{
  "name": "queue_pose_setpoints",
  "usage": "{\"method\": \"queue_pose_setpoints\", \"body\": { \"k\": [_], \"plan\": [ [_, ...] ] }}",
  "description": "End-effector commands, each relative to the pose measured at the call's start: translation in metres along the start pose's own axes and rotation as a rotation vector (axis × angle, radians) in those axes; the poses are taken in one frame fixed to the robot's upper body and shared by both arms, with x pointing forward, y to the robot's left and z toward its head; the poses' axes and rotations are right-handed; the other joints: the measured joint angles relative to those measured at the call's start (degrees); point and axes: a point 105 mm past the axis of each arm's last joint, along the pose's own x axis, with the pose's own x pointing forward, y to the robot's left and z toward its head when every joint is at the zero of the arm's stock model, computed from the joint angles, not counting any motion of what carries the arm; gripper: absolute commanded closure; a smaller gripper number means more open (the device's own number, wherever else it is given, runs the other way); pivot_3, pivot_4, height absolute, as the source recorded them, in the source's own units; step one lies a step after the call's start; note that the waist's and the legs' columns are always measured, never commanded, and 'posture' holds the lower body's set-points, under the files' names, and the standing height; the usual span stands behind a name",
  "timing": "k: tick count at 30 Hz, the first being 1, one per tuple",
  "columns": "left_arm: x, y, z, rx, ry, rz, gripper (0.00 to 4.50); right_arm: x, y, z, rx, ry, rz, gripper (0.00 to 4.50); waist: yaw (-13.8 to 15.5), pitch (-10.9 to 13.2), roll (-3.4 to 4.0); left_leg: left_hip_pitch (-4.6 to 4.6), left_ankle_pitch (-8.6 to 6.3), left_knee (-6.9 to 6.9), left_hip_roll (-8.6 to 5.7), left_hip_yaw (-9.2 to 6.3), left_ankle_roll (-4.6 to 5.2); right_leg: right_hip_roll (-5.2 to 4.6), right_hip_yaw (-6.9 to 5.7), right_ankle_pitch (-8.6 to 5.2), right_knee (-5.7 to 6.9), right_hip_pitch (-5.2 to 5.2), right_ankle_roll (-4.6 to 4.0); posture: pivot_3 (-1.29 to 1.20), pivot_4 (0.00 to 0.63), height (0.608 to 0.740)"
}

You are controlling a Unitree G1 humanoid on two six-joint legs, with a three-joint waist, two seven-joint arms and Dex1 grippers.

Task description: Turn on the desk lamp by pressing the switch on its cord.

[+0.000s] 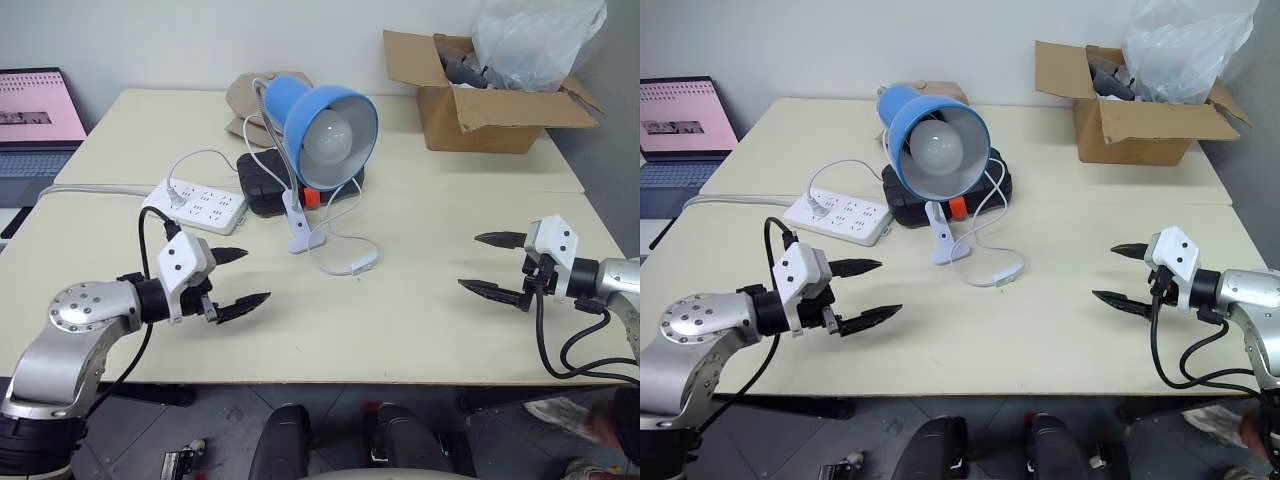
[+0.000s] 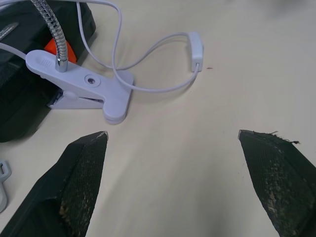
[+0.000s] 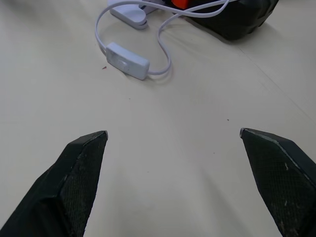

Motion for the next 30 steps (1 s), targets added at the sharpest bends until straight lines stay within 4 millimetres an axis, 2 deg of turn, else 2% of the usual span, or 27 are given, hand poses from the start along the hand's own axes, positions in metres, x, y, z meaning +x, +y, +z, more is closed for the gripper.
{"method": "queue_pose_setpoints", "body": {
  "k": [1,8,13,17,22,30],
  "plan": [
    [-0.001,-0.002,0.013,0.049,-0.04,-0.013,0.11,-0.001,-0.004,0.009,-0.043,-0.023,-0.017,0.0,0.0,0.0,0.0,0.0,0.0,0.0,0.0,0.0,0.0,0.0,0.0,0.0,0.0,0.0,0.0,0.0,0.15,0.74],
    [-0.004,0.005,0.012,0.064,-0.005,0.024,0.11,0.002,-0.004,0.009,-0.039,-0.034,-0.026,0.0,0.0,0.0,0.0,0.0,0.0,0.0,0.0,0.0,0.0,0.0,0.0,0.0,0.0,0.0,0.0,0.0,0.15,0.74],
    [-0.007,0.003,0.022,-0.002,-0.06,-0.063,0.11,0.003,-0.005,0.011,-0.04,-0.041,-0.037,0.0,0.01,0.0,0.0,0.0,0.0,0.0,0.0,-0.01,0.0,0.0,-0.01,0.0,0.0,0.0,0.0,0.0,0.15,0.74],
    [-0.002,0.02,0.032,0.003,-0.112,-0.002,0.11,0.004,-0.004,0.012,-0.038,-0.045,-0.038,0.0,0.05,0.0,0.0,-0.01,0.0,0.01,-0.02,-0.02,0.0,0.0,-0.03,0.0,0.01,0.01,0.0,0.0,0.15,0.74],
    [0.025,0.025,0.041,0.069,-0.134,0.001,0.11,0.006,0.001,0.014,-0.037,-0.047,-0.039,0.0,0.1,0.0,-0.01,-0.04,0.01,0.04,-0.05,-0.05,0.01,0.0,-0.04,0.02,0.02,0.02,0.04,0.0,0.15,0.74],
    [0.084,0.0,0.024,0.083,-0.067,-0.152,0.11,0.01,0.01,0.019,-0.005,-0.031,-0.053,0.0,0.2,0.0,-0.01,-0.06,0.01,0.05,-0.06,-0.03,0.01,0.03,0.0,0.04,0.01,0.01,0.08,0.0,0.15,0.74]
  ]
}}
